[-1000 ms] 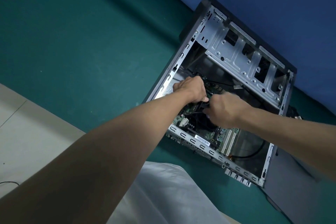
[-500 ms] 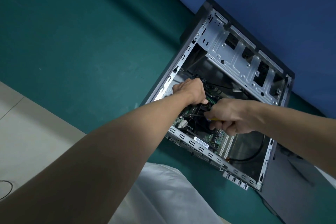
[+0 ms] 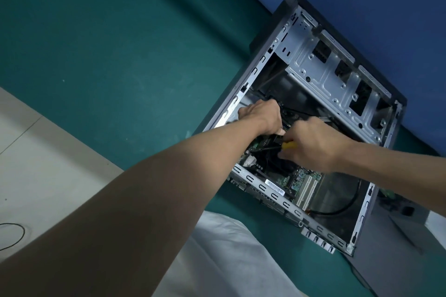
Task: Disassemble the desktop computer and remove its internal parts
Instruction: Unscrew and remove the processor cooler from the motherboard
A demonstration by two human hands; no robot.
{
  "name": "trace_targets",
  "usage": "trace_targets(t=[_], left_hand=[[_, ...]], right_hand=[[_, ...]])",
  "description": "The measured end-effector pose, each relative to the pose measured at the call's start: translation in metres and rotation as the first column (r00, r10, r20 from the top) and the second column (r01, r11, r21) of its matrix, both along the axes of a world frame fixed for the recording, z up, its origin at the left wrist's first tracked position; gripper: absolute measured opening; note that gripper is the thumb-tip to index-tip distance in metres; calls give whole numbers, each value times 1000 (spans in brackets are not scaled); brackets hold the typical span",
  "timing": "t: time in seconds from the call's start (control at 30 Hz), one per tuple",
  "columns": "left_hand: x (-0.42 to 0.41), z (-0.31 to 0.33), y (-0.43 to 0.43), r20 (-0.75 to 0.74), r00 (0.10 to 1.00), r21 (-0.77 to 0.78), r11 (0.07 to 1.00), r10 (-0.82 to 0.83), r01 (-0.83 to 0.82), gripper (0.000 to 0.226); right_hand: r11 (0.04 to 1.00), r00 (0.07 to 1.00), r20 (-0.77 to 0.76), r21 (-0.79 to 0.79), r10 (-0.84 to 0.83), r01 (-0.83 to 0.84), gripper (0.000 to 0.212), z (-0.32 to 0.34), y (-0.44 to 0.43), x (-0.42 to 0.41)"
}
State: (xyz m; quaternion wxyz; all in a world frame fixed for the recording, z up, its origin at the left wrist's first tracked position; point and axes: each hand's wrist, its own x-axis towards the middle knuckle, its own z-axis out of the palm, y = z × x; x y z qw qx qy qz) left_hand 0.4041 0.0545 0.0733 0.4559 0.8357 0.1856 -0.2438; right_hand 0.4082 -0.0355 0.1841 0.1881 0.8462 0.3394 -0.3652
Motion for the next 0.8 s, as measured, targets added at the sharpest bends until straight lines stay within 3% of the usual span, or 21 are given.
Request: trace_targets(t=[0.03,0.07,0.1,0.13,0.17,0.2,0.27,0.33,0.37,0.47,0.53,0.6,0.67,0.8], left_hand=[[1,-2,0,-7,1000,-7,1000,2,-2,16],[1,-4,0,-14,1000,-12,1000,0,0,21],[2,-5,-1,-19,1000,-12,1000,-3,3,23],[3,-5,-1,-17,1000,-11,1000,-4,4,24],[3,-5,-2,-17,1000,-8,1000,-2,2,24],[3,-4,-2,-17,1000,-5,1000,-2,2,23],[1,-2,-1,-17,1000,-9,1000,-3,3,18],[1,1,1,-16,1000,-3,1000,-5,5,12],[0,4,1,-18,1000,4,1000,-13,13,14],[-2,7,4,-30,999,6,1000,-21,21,21],[-3,8,6,-45,999,-21,999,26,-27,26],[-2,7,7,-49,998,-18,999,28,-29,28],[-1,5,5,-43,999,0,1000,6,-6,26],[1,1,1,-20,1000,-11,1000,1,-2,17]], right_hand=[[944,941,-76,-2,-330,331,31,-2,-3,2],[777,763,-162,-52,-626,627,33,-4,-4,4],[576,542,-223,-133,-810,806,32,-6,-5,5],[461,415,-240,-188,-878,867,31,-7,-4,5],[453,404,-238,-211,-883,866,31,-8,-3,5],[502,461,-219,-202,-860,841,32,-9,0,5],[728,719,-117,-148,-685,670,28,-8,8,0],[944,954,1,-144,-299,296,21,-3,15,-7],[983,995,40,-158,-91,96,17,-2,17,-11],[907,918,76,-202,390,-369,20,0,30,-23],[839,846,70,-196,529,-508,23,-1,39,-25],[861,867,71,-183,493,-474,18,0,43,-20],[922,931,79,-188,357,-338,14,0,39,-11],[969,996,63,-233,-65,78,17,0,25,0]])
